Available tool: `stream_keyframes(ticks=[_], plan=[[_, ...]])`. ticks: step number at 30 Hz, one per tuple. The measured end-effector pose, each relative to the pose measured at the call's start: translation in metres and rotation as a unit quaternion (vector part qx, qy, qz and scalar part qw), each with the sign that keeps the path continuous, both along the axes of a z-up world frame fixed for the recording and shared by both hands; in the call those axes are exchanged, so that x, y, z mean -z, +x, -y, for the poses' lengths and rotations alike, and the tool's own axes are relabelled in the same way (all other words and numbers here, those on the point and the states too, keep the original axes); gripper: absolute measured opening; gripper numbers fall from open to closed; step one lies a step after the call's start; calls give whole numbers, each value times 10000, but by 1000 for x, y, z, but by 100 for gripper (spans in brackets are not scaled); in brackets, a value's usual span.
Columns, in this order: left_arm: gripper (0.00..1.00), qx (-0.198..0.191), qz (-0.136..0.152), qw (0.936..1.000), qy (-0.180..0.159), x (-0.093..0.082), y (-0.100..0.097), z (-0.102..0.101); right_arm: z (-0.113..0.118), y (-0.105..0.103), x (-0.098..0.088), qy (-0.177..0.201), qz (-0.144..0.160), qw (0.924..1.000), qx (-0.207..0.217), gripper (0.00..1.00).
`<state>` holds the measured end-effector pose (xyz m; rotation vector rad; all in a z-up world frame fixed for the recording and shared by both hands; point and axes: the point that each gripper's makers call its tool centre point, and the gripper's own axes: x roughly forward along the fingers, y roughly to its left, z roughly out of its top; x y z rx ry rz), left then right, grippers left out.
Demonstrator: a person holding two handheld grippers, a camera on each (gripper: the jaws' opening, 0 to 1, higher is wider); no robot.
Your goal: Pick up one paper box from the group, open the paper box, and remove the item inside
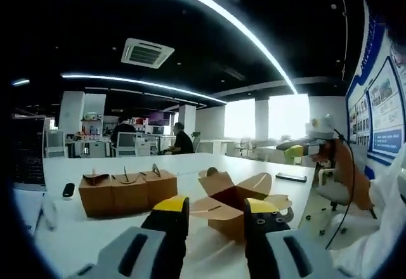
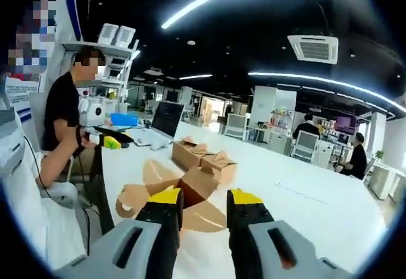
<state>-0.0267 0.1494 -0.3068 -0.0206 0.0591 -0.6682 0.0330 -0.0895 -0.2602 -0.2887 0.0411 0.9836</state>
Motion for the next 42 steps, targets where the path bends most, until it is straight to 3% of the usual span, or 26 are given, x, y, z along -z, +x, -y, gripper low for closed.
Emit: stream_keyframes(ticks=[8, 13, 16, 28, 42], plan=[[36, -9, -70, 10000, 57, 8, 4, -1, -21, 11, -7, -858, 53, 9958, -317, 28], [36, 24, -170, 9999, -17, 16, 6, -3, -44, 15, -2, -1119, -81, 9919, -599, 28], [36, 3, -197, 9998, 21, 18, 7, -5, -60, 15, 8, -1466, -195, 9848, -909, 28], [36, -44, -369, 9993, 32, 31, 14, -13, -100, 30, 34, -2234, -520, 9637, -1365, 28], [36, -68, -522, 9986, -51, 41, 18, -19, -124, 39, 55, -2944, -694, 9390, -1635, 28]])
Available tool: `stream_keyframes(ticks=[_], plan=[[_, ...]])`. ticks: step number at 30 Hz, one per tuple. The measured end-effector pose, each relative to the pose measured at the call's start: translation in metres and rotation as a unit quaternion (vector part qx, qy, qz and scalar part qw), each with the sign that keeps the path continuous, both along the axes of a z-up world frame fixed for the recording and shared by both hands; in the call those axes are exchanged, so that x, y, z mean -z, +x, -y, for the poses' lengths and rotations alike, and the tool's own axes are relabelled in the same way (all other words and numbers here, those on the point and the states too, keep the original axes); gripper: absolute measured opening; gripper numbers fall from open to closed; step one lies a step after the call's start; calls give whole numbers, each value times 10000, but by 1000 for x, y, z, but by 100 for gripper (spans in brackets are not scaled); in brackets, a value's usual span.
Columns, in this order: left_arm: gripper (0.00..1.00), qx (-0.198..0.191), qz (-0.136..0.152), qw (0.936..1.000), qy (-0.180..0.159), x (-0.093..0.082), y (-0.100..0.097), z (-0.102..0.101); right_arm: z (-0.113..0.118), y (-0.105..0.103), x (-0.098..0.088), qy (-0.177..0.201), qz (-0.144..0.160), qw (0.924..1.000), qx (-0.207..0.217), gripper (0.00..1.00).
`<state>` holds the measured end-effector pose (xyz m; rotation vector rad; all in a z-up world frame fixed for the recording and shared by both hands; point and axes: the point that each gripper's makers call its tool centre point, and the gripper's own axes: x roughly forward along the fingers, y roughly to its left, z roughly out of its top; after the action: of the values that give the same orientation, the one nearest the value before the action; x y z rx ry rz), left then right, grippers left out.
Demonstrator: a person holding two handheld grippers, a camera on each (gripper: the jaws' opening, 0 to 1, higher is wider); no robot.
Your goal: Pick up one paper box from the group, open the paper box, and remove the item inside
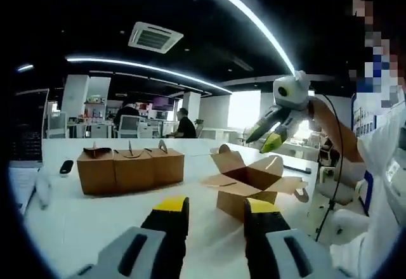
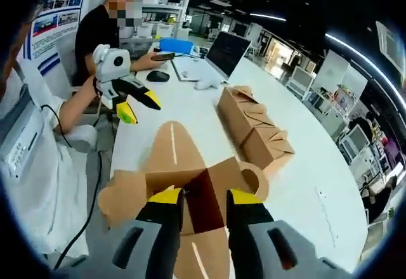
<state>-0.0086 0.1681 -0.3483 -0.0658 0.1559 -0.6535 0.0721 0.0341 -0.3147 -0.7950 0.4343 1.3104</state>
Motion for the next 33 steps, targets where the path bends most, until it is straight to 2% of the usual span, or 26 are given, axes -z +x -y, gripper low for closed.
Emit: stream_keyframes(ticks=[14, 25, 33], plan=[[36, 27, 50, 10000, -55, -2, 1, 0, -21, -5, 26, -585, -124, 9973, -420, 28], [36, 70, 3, 10000, -35, 3, 1, 5, -29, -14, 49, -1200, -67, 9883, -940, 28], [36, 40, -62, 10000, -42, 8, 3, 3, -33, -22, 60, -1393, -97, 9825, -1236, 28]])
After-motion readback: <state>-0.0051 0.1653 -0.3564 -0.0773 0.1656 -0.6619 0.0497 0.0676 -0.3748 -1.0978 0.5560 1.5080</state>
